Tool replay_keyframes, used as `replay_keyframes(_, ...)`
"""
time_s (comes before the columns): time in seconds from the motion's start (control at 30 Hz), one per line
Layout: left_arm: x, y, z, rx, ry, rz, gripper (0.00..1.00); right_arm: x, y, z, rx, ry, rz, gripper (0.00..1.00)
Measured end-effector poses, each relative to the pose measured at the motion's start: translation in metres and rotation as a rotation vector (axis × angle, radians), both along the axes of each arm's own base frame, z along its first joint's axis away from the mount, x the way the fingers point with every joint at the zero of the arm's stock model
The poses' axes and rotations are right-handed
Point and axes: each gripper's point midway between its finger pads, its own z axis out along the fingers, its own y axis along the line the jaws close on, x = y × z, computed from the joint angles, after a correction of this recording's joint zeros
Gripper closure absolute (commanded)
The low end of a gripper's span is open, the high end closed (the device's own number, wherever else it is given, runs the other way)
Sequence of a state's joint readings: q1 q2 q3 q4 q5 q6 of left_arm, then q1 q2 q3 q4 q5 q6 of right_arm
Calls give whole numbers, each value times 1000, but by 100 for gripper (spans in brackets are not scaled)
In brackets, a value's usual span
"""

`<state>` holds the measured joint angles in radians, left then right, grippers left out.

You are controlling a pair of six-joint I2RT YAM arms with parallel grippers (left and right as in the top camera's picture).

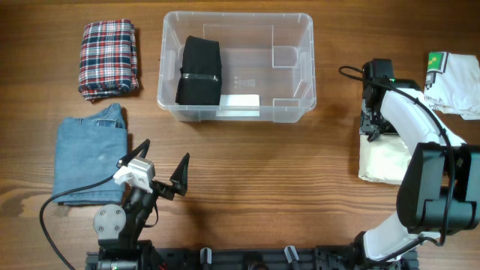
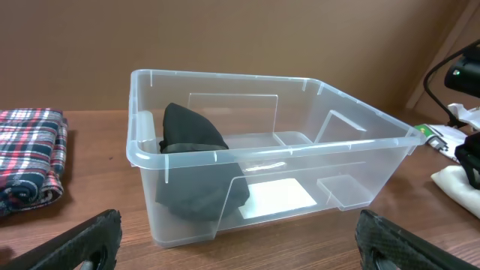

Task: Pack container
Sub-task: 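Move the right gripper to the cream folded cloth and grasp it, then lift the cream cloth with the right gripper toward the container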

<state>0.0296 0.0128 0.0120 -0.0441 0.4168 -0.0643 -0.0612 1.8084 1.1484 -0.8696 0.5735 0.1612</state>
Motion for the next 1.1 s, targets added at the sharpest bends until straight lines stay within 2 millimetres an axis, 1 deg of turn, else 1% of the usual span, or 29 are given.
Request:
replay_keyframes(0.33, 0, 0, 0, 0, 0, 0, 0, 8, 3, -1, -13, -22, 23, 13)
replay_keyframes(0.6, 0, 0, 0, 0, 0, 0, 0, 6, 5, 5, 11, -24, -16, 11)
replay_keyframes(0.7, 0, 0, 0, 0, 0, 0, 0, 6, 13, 10, 69, -54, -26, 11)
replay_keyframes(0.9, 0, 0, 0, 0, 0, 0, 0, 2, 38, 27, 227, -107, -25, 6)
replay_keyframes(0.97, 0, 0, 0, 0, 0, 0, 0, 1, 43, 26, 260, -105, -24, 6)
replay_keyframes(1.1, 0, 0, 0, 0, 0, 0, 0, -8, 42, 14, 254, -92, -41, 6)
